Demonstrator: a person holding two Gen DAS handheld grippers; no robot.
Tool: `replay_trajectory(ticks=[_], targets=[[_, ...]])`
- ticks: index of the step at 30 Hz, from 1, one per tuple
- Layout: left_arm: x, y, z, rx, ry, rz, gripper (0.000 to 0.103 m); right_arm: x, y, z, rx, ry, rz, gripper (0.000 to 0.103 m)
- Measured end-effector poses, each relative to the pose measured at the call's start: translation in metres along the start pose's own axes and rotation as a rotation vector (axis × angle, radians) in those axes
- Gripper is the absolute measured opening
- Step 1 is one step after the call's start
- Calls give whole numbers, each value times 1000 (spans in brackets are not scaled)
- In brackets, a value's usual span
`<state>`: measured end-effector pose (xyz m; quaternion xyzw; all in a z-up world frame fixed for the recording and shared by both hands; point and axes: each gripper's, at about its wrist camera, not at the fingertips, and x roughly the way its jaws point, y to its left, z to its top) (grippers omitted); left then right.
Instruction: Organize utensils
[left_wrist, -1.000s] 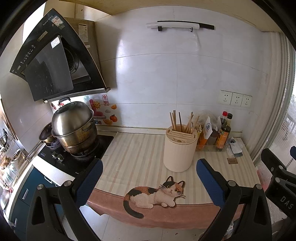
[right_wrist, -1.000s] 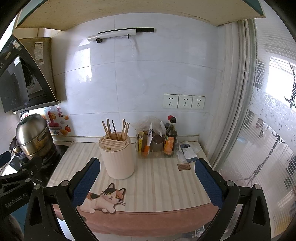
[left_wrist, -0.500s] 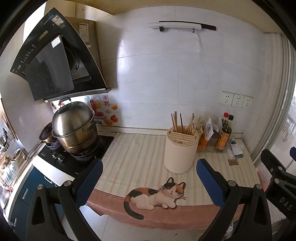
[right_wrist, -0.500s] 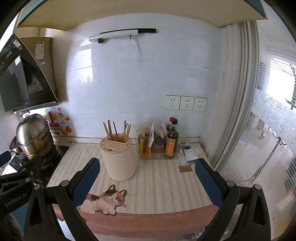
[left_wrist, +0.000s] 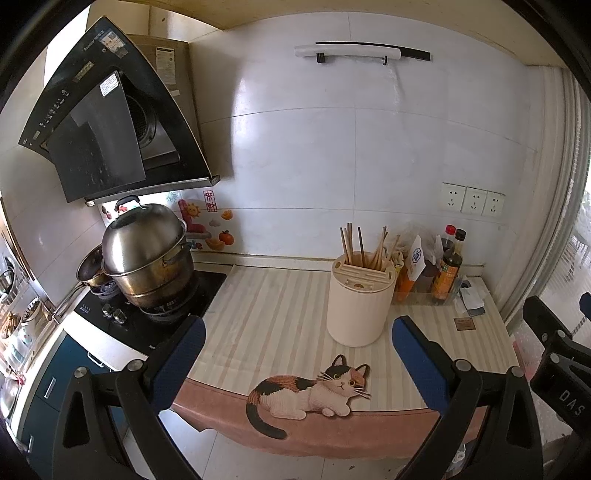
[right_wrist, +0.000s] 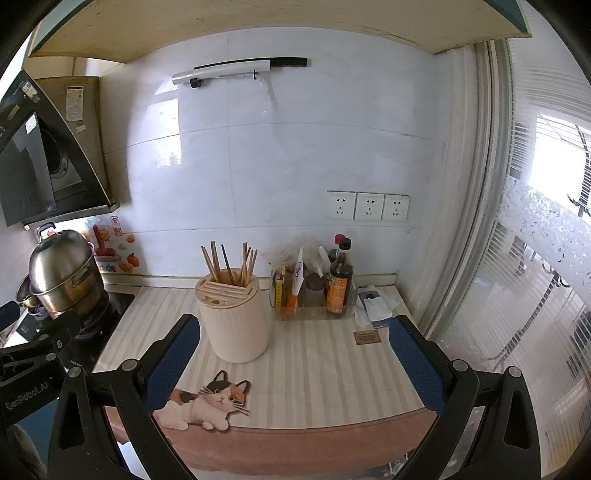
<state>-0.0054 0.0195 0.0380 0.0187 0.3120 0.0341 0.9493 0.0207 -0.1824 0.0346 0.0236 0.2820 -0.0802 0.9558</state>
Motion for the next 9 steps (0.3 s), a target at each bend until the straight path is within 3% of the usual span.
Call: replay_trajectory(ticks=[9], targets=[[-3,-2,2,-11,-8,-24,103,-1,-3,-1,9,-2,0,103]])
